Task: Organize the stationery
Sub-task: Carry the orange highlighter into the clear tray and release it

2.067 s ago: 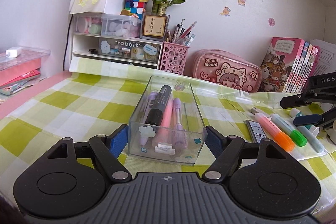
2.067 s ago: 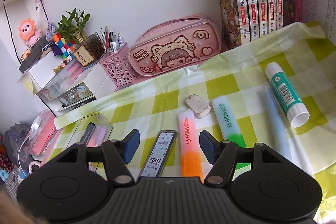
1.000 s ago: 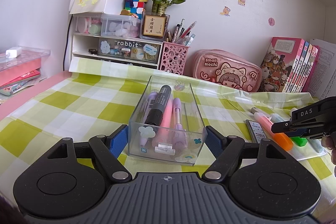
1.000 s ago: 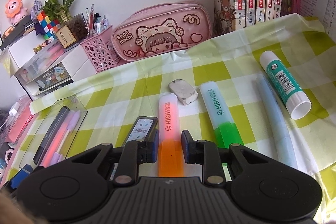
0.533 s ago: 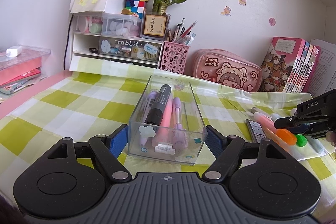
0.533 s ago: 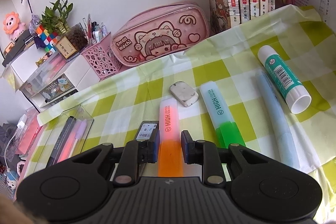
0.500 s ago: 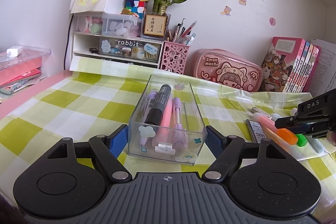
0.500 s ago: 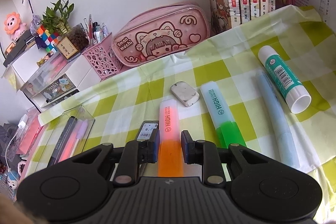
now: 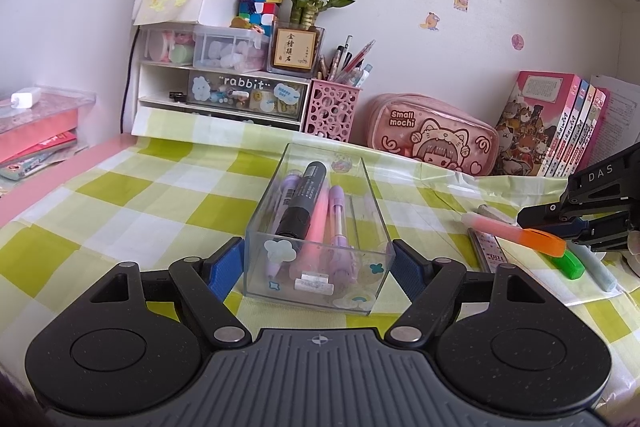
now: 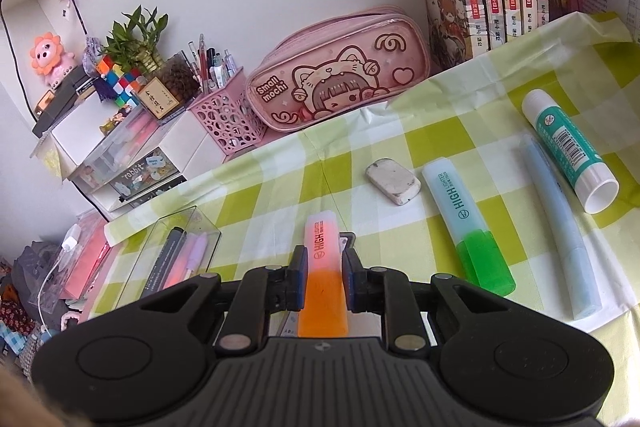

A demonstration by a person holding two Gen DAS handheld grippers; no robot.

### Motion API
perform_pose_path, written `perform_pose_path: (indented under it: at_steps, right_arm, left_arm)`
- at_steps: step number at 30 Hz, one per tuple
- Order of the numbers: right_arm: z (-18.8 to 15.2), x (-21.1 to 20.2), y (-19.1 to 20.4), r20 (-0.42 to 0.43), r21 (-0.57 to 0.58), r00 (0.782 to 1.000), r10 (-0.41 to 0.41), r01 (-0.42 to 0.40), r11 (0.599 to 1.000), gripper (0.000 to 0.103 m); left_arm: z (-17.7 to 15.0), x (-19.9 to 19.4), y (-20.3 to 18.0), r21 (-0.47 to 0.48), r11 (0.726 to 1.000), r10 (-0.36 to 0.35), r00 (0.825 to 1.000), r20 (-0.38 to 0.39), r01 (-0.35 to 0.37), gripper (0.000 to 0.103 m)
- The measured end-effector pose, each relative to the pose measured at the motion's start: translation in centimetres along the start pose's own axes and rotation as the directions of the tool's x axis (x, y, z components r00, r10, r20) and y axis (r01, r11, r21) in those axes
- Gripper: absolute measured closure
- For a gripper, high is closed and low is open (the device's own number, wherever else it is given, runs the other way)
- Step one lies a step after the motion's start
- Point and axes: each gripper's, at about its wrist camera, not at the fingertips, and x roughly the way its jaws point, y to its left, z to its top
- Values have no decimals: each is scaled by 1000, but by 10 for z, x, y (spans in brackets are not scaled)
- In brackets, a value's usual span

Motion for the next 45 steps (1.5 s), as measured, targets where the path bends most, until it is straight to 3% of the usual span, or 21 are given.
perform_pose_path:
  at_steps: [1, 5, 13, 17, 25, 27, 32, 36, 45]
  right_arm:
    - [1, 0, 0, 0, 5, 1000, 11, -11, 1000, 100]
    - [4, 0, -3, -7, 44, 998, 67, -67, 997, 100]
    - [1, 4, -3, -21, 43, 998, 65, -64, 997, 97]
    - [-2, 11, 11, -35, -19, 996, 83, -84, 996, 70]
    - [-19, 34, 43, -27, -230, 997, -77, 68, 971, 70]
    - [-20, 36, 47, -17, -257, 994, -107, 99, 961, 79]
    - [-23, 36, 52, -10, -278, 993, -117, 109, 954, 80]
    - [-20, 36, 50, -27, -232, 994, -105, 96, 968, 80]
    - [-5, 35, 50, -99, -10, 993, 64, -65, 998, 80]
  left_arm:
    - [0, 0, 0, 1, 1000, 1, 1000, 0, -1, 27]
    - [0, -1, -1, 6, 1000, 7, 1000, 1, -7, 27]
    - [-1, 1, -3, 16, 1000, 13, 1000, -3, -13, 27]
    - [0, 1, -3, 15, 1000, 12, 1000, -3, -12, 27]
    - [-1, 1, -3, 15, 1000, 11, 1000, -2, -11, 27]
    - [-1, 1, -3, 15, 1000, 12, 1000, -2, -12, 27]
    - [-1, 1, -3, 15, 1000, 12, 1000, -1, -12, 27]
    - [-1, 1, -3, 15, 1000, 12, 1000, -2, -12, 27]
    - [-1, 1, -3, 14, 1000, 11, 1000, -2, -11, 27]
